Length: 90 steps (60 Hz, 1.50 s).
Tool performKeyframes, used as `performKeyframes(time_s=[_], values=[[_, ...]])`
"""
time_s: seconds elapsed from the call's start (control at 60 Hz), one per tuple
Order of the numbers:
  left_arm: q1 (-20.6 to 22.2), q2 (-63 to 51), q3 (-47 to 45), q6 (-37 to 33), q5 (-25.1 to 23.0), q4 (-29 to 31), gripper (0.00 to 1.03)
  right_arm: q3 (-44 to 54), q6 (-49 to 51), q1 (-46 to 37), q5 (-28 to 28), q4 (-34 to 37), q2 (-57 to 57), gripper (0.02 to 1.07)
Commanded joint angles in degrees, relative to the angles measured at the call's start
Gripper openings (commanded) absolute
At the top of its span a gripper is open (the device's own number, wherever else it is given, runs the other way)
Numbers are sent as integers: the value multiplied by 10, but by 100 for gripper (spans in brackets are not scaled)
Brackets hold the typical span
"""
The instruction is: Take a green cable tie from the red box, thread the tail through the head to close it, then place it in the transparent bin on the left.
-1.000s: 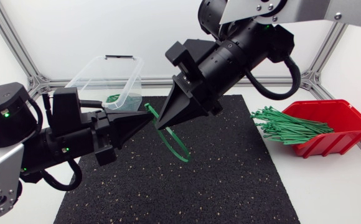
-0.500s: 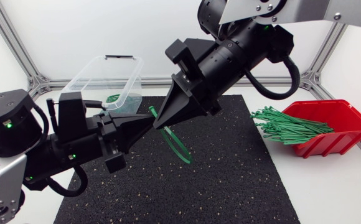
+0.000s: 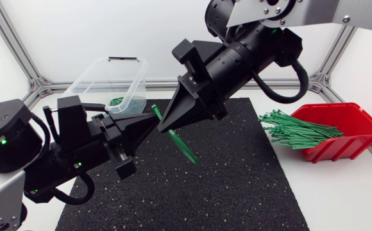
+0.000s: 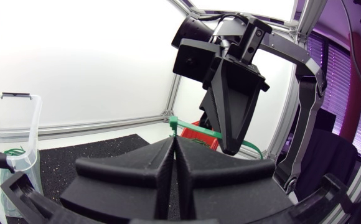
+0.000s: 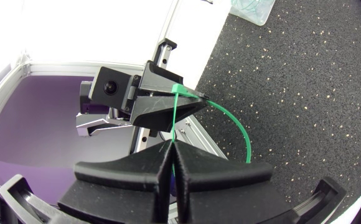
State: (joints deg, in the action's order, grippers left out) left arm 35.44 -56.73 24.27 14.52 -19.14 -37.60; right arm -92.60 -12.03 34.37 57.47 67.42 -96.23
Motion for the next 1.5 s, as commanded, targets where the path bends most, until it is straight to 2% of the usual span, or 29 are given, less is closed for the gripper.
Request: performKeyframes(time_s=[0.0, 0.483, 0.733, 0.933, 0.967, 1.033, 1.1, 1.133, 1.217, 1.483], values=[[8, 13, -15, -7, 5, -18, 4, 13, -15, -4, 12, -2, -16, 7], [53, 23, -37, -37, 36, -41, 4, 17, -16, -15, 33, 1, -20, 7], [97, 38, -48, -53, 56, -37, 4, 15, -16, -14, 33, 1, -20, 7], [79, 39, -42, -49, 60, -35, 4, 20, -17, -4, 11, -4, -7, 8], [69, 39, -43, -49, 60, -35, 4, 22, -18, -4, 7, -6, -3, 15], [55, 40, -45, -44, 49, -32, 4, 24, -18, -4, 2, -4, 5, 35], [50, 42, -47, -44, 46, -31, 4, 29, -17, -4, -14, 11, 13, 81], [50, 43, -48, -44, 46, -29, 4, 29, -15, -4, -16, 18, 15, 93], [50, 48, -48, -44, 45, -25, 4, 29, -10, -4, -18, 21, 21, 98], [56, 58, -55, -45, 30, 0, 4, -7, -9, -14, -45, 38, 39, 98]])
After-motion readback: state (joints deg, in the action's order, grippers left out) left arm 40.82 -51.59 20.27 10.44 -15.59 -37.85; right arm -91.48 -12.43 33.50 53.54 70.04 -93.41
